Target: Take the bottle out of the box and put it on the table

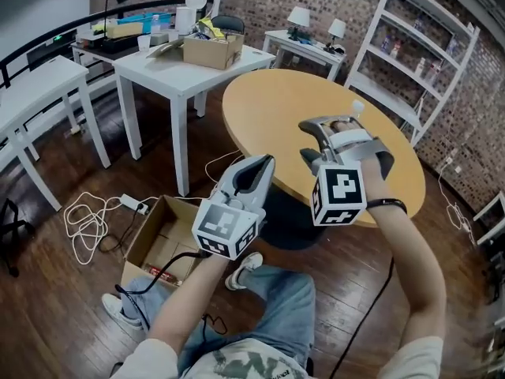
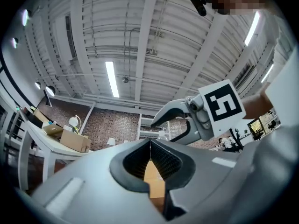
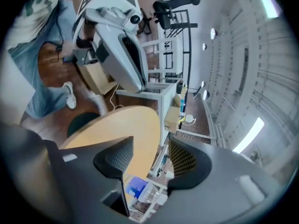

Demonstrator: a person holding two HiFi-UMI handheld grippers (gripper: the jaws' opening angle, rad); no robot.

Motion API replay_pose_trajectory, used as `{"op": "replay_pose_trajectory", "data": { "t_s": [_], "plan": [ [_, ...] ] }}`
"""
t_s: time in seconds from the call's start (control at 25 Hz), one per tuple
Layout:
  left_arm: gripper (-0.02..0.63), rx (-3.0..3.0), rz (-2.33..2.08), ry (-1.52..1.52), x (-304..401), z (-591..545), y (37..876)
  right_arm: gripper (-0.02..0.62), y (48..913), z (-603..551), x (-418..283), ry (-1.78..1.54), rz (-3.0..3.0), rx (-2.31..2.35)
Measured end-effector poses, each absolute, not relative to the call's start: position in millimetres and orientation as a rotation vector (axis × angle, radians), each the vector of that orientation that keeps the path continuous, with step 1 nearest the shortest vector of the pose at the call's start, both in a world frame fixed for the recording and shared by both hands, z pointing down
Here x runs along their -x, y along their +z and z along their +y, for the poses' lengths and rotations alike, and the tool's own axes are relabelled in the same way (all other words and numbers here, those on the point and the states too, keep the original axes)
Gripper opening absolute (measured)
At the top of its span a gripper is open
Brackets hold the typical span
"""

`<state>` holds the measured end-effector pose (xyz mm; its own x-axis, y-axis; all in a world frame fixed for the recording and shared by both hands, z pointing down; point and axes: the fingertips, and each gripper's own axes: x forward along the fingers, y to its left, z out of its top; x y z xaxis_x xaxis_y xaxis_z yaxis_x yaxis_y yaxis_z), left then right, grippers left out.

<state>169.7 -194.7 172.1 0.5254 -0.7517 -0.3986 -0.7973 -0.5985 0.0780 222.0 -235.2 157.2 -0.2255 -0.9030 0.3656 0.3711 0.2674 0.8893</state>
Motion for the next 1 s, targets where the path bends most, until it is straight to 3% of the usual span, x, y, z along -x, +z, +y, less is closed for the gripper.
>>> {"op": "replay_pose_trajectory", "data": {
  "t_s": [0.48, 0.76, 1.0],
  "plan": [
    [0.005, 2.446, 1.572, 0.543, -83, -158, 167, 0.079, 172, -148, -116, -1.150, -2.176, -0.847],
    [0.005, 2.326, 1.727, 0.507, -26, -119, 176, 0.004, 184, -106, -58, -0.772, -2.702, -0.901],
    [0.005, 2.259, 1.860, 0.442, 13, -81, 201, 0.000, 207, -82, -24, -0.391, -2.972, -0.837]
  ]
}}
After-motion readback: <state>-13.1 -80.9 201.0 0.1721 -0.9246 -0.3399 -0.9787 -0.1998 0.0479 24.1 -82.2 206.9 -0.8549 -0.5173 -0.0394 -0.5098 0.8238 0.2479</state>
